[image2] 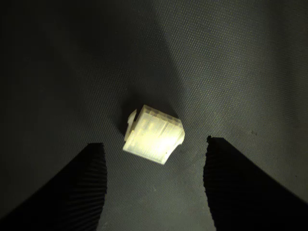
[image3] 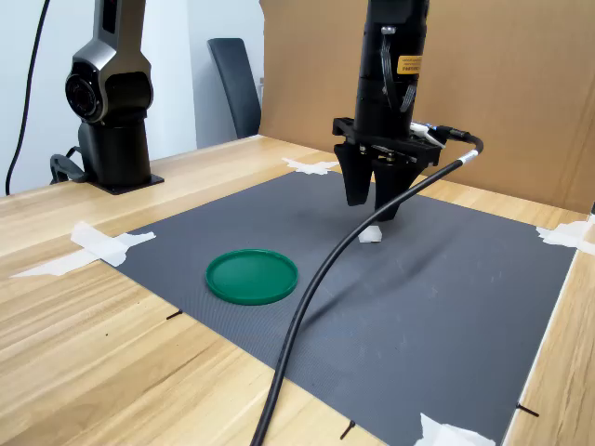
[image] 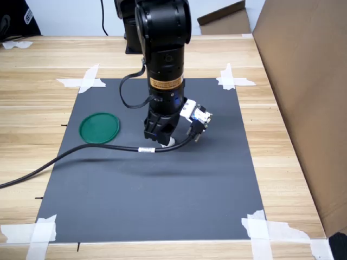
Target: Grasp a white terminal and put it in the green lid.
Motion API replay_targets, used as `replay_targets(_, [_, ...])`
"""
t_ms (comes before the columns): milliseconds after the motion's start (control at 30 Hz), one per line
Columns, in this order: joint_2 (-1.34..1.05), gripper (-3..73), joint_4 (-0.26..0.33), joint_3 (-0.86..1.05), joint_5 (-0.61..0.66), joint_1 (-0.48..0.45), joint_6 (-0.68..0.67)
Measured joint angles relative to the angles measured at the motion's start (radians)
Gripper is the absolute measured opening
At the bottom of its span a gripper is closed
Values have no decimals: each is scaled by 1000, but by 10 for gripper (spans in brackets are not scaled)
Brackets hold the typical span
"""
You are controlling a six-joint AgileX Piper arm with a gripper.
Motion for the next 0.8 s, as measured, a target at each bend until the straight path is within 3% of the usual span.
replay_targets(333, [1,503,-18,70,-122,0,25])
replay_targets(800, [25,503,-11,70,-128,0,27])
